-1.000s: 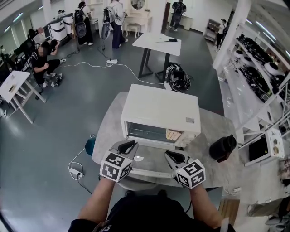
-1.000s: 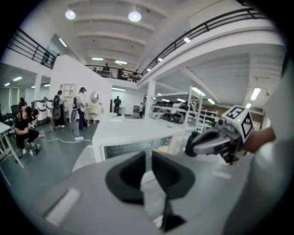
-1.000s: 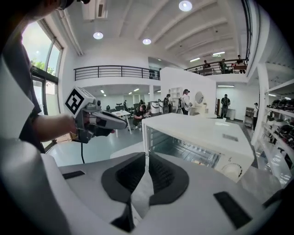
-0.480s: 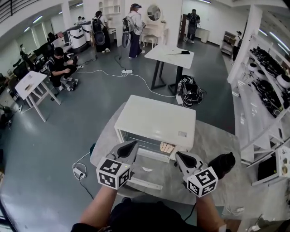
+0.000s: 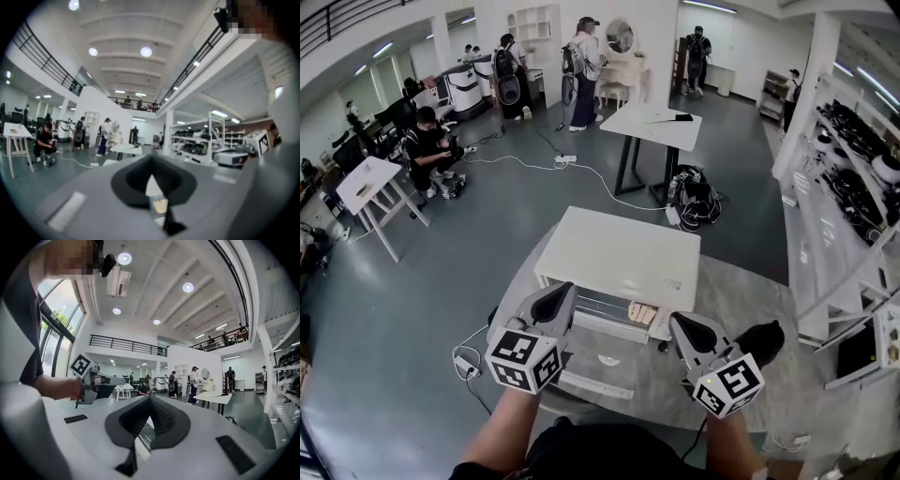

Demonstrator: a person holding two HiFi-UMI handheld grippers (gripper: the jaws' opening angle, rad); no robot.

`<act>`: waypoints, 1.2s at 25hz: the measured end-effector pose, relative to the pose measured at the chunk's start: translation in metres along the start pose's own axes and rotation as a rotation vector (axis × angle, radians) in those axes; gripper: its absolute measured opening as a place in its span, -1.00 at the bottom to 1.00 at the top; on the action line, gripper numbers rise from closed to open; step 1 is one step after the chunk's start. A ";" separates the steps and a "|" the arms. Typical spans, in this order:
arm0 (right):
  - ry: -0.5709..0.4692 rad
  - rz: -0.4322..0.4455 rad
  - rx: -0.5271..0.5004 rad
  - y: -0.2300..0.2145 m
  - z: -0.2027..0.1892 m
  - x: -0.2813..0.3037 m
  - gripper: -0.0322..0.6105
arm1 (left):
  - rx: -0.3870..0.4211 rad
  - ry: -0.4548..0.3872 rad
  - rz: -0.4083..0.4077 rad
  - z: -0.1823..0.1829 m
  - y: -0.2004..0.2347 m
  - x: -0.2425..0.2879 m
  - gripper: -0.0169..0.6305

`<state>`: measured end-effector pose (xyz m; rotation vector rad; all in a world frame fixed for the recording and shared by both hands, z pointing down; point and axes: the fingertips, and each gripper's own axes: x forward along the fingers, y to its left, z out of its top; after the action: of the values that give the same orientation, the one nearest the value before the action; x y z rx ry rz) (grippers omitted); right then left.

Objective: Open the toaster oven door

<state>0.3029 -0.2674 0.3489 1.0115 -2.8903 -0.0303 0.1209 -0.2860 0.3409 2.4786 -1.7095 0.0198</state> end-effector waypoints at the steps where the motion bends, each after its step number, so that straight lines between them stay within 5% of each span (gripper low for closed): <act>1: -0.002 -0.011 -0.012 0.000 0.002 -0.001 -0.92 | 0.003 -0.006 -0.008 0.002 0.000 0.000 -0.92; 11: -0.014 -0.129 -0.061 0.004 0.013 0.008 -0.93 | 0.054 -0.008 -0.041 0.005 0.013 -0.011 -0.92; 30: -0.014 -0.134 -0.028 0.008 0.017 0.032 -0.93 | 0.084 -0.027 -0.027 0.016 0.044 -0.002 -0.92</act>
<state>0.2721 -0.2812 0.3344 1.2020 -2.8208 -0.0860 0.0781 -0.3013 0.3289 2.5729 -1.7203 0.0567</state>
